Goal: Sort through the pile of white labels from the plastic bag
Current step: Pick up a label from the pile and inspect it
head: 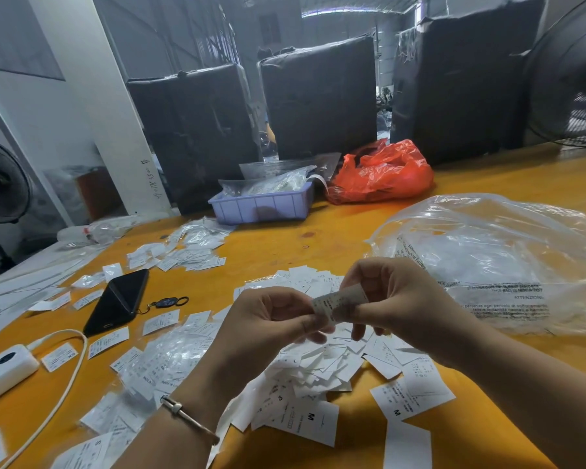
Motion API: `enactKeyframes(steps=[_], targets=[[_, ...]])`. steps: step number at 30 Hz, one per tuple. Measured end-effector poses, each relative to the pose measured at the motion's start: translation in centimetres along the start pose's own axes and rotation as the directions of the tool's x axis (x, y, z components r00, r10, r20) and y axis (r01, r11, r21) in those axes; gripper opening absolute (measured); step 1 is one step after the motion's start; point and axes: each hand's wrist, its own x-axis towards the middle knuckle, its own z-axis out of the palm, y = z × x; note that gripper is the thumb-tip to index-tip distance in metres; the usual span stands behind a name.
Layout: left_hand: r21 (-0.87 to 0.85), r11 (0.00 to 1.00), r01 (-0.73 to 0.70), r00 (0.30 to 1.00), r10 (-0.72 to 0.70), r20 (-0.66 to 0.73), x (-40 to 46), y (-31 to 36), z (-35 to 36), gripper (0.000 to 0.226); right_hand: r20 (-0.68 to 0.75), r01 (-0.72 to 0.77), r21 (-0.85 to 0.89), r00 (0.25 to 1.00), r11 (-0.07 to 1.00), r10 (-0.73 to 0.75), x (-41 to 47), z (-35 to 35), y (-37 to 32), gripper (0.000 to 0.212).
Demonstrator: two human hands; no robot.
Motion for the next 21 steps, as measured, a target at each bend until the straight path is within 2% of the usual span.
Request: enactKeyframes(steps=[3, 6, 8, 12, 14, 16, 18, 19, 21], targets=[[0.011, 1.0, 0.004, 1.0, -0.004, 0.021, -0.1, -0.1, 0.0, 0.011, 0.043, 0.012, 0.033, 0.999, 0.999, -0.014, -0.1, 0.4, 0.0, 0.011], [-0.015, 1.0, -0.005, 1.0, 0.005, 0.004, -0.1, 0.3, 0.0, 0.02, 0.0, 0.009, 0.061, 1.0, 0.998, -0.009, 0.0, 0.3, 0.1, 0.009], [-0.037, 0.999, -0.005, 1.0, 0.004, -0.018, -0.1, 0.4, -0.1, 0.024, -0.066, 0.015, 0.077, 0.998, 0.997, -0.01, 0.1, -0.1, 0.4, 0.003], [-0.064, 0.998, -0.005, 0.999, 0.003, -0.032, -0.1, 0.3, -0.1, 0.018, -0.228, 0.071, 0.055, 0.972, 0.996, -0.057, 0.3, -0.2, 0.5, 0.013], [-0.076, 0.997, -0.02, 0.998, 0.015, -0.06, 0.0, 0.2, -0.2, 0.012, -0.375, 0.125, 0.086, 0.923, 0.988, -0.084, 0.3, -0.5, 0.4, 0.013], [-0.105, 0.994, -0.041, 0.995, 0.032, -0.094, -0.1, 0.1, -0.3, 0.015, -0.475, 0.179, 0.025, 0.868, 0.984, -0.145, 0.2, -0.8, 0.3, 0.024], [-0.138, 0.989, -0.06, 0.991, 0.042, -0.125, -0.1, 0.2, -0.4, 0.022, -0.47, 0.179, -0.111, 0.857, 0.977, -0.211, 0.1, -0.7, 0.2, 0.037], [-0.164, 0.984, -0.067, 0.989, 0.044, -0.142, 0.0, 0.2, -0.3, 0.025, -0.42, 0.15, -0.172, 0.883, 0.974, -0.21, 0.1, -0.6, 0.3, 0.037], [-0.228, 0.97, -0.08, 0.985, 0.041, -0.17, 0.0, 0.2, -0.2, 0.027, -0.233, 0.087, -0.253, 0.961, 0.963, -0.149, 0.0, 0.1, 0.4, 0.029]])
